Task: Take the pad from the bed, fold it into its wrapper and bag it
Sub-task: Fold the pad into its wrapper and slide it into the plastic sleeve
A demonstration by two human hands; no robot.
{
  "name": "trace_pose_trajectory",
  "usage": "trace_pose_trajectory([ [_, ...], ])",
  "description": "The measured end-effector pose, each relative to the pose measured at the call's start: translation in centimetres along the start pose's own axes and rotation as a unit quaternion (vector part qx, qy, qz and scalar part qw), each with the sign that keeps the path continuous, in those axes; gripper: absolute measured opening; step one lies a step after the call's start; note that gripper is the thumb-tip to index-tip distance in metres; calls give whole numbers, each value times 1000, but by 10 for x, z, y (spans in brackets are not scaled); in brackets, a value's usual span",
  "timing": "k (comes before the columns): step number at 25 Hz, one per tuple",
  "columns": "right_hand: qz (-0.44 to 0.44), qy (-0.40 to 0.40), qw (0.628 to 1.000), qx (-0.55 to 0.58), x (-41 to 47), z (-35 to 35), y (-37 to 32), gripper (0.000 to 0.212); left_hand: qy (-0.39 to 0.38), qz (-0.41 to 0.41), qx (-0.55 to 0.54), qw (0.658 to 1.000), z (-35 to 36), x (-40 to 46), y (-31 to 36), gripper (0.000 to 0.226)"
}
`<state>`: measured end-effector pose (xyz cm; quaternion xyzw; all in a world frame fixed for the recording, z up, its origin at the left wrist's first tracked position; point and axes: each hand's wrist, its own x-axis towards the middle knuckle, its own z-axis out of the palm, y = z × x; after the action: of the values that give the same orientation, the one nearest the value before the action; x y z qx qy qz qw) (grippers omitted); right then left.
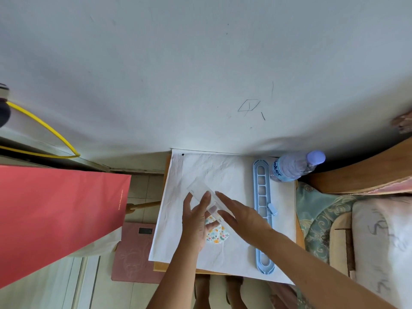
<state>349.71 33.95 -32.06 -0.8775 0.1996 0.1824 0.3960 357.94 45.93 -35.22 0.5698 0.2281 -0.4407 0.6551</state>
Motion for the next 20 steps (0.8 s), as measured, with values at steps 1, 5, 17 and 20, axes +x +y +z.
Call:
trace_pose_trajectory([
  [1, -17, -4, 999, -33, 0, 1, -2, 51, 6, 1, -1, 1000, 0, -1, -1, 76],
  [5, -13, -4, 999, -47, 4, -3, -3, 46, 30, -10, -31, 999, -7, -4, -4, 69],
  [17, 23, 117, 989, 83, 24, -32, 10, 38, 35, -22, -27, 999, -24, -4, 3, 49],
  [20, 33, 116, 992, 28, 42, -45, 8, 34, 74, -5, 86, 994, -22, 6, 5, 49],
])
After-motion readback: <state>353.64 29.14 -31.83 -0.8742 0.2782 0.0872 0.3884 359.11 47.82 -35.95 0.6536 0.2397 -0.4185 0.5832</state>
